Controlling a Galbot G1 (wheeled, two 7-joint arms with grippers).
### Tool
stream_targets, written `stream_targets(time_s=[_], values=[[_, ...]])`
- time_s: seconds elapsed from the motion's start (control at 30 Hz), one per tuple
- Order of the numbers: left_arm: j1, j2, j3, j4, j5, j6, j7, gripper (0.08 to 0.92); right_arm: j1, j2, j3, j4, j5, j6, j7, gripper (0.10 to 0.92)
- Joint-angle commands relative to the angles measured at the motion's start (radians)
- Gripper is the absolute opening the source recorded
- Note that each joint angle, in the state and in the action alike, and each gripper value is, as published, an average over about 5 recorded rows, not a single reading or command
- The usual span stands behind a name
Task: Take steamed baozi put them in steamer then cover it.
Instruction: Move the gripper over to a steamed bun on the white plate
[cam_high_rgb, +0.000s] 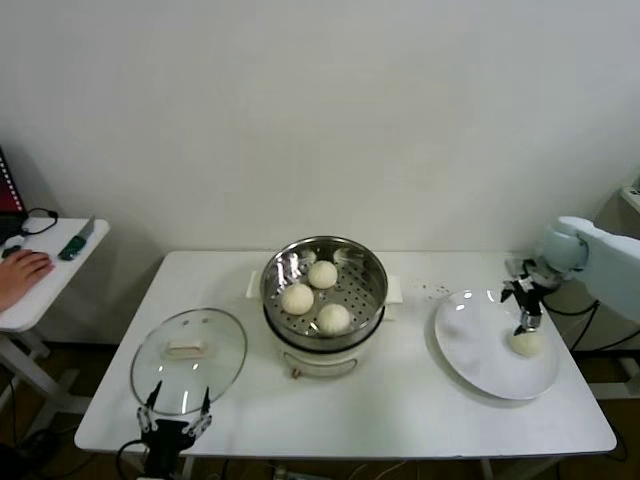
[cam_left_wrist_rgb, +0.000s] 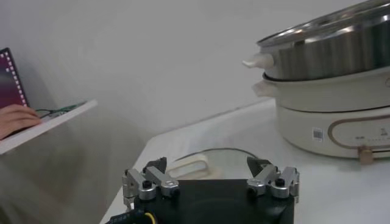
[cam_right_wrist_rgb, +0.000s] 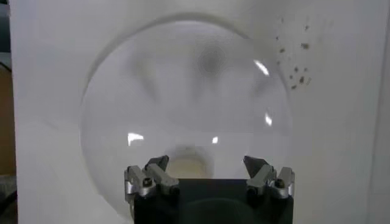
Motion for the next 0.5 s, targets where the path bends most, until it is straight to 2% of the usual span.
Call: stream_targets(time_s=[0.03,0.17,0.5], values=[[0.004,-0.007,0.001,-0.001,0.009,0.002,-0.002,0.823,-0.214,0.014,0.217,-0.184,-0.142,0.047,-0.009,0.823],[0.004,-0.012,0.003,-0.014,0.000,0.013,-0.004,0.823,-0.224,0.049,0.240,-0.234,-0.198,0.070,-0.020,0.823],[-0.009,-0.014,0.006,-0.011,-0.001,0.023,-0.006,0.823,-0.237,0.090,0.251,-0.270,-0.208,0.069,-0.027,0.823]])
